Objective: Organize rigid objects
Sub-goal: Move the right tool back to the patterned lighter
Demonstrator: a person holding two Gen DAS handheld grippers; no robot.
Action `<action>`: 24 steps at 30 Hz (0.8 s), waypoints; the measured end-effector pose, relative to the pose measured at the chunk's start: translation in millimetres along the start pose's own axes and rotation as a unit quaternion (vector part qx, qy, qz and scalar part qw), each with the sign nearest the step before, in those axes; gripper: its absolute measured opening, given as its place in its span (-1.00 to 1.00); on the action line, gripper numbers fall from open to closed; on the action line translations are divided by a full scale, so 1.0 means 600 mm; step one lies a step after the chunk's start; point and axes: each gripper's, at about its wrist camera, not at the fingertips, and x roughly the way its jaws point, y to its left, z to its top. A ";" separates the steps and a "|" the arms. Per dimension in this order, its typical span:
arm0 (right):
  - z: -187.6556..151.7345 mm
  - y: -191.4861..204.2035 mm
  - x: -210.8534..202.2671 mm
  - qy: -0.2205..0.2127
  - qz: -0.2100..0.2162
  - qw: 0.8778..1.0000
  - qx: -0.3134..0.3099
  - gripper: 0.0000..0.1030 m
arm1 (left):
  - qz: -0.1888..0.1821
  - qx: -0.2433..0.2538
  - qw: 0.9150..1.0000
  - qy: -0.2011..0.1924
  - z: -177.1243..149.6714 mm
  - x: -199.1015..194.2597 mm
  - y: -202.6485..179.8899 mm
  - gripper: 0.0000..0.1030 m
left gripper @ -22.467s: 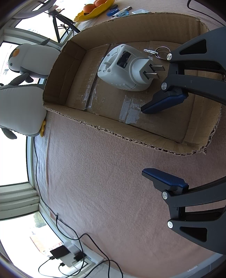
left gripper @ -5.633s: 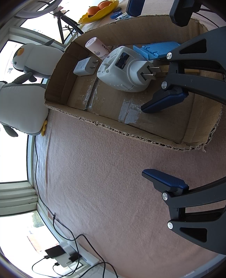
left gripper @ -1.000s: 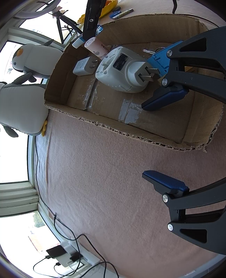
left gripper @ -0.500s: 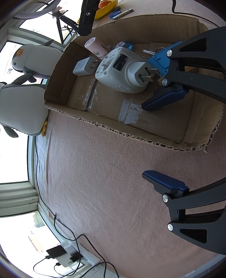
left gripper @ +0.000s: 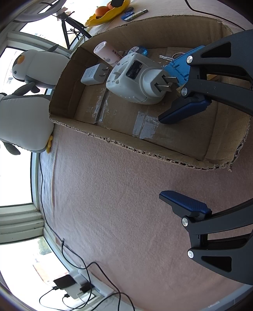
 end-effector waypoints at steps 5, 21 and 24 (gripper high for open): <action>-0.025 -0.071 -0.009 0.013 -0.030 0.999 0.025 0.02 | 0.000 0.000 1.000 0.000 0.000 0.000 0.000 0.41; -0.053 -0.203 0.034 0.070 -0.095 0.992 0.035 0.02 | 0.000 0.001 1.000 0.000 0.000 0.000 0.002 0.41; -0.054 -0.216 0.047 0.080 -0.090 0.992 0.040 0.01 | 0.000 0.001 1.000 0.000 0.000 0.000 0.002 0.41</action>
